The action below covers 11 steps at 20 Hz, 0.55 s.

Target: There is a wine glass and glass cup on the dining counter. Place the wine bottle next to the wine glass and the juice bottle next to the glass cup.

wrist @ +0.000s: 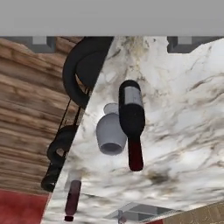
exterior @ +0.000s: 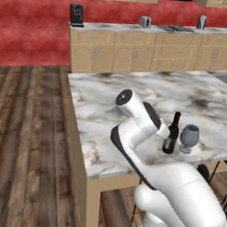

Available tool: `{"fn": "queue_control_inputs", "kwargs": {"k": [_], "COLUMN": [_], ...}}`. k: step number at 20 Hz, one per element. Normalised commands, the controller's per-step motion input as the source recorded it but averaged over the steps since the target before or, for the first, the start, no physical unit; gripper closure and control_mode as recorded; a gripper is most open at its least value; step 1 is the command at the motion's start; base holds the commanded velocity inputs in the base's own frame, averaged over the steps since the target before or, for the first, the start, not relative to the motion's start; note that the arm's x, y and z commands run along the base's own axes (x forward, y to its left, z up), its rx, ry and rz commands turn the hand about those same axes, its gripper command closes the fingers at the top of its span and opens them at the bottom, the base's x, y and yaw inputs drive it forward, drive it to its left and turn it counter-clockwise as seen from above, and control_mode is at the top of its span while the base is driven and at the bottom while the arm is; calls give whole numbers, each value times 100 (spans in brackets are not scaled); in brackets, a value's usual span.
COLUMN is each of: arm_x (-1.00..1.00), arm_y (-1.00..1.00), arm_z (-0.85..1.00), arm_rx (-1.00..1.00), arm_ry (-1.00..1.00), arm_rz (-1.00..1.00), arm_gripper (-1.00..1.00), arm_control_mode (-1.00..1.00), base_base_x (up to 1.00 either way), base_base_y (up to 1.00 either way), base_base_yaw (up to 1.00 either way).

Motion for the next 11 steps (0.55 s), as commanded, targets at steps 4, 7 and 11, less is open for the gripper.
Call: {"fn": "queue_control_inputs", "kwargs": {"k": [4, 7, 11], "arm_x": [-51, -53, -52], "arm_y": [1, 0, 1], "arm_z": [30, 28, 23], "arm_rx": [14, 14, 11], "arm_ry": [0, 6, 13], "arm_rz": [30, 45, 55], "arm_gripper": [-100, -100, -100], "arm_control_mode": [-100, -100, -100], "base_base_x": [0, 0, 0], "base_base_y": [0, 0, 0], "base_base_yaw": [0, 0, 0]}}
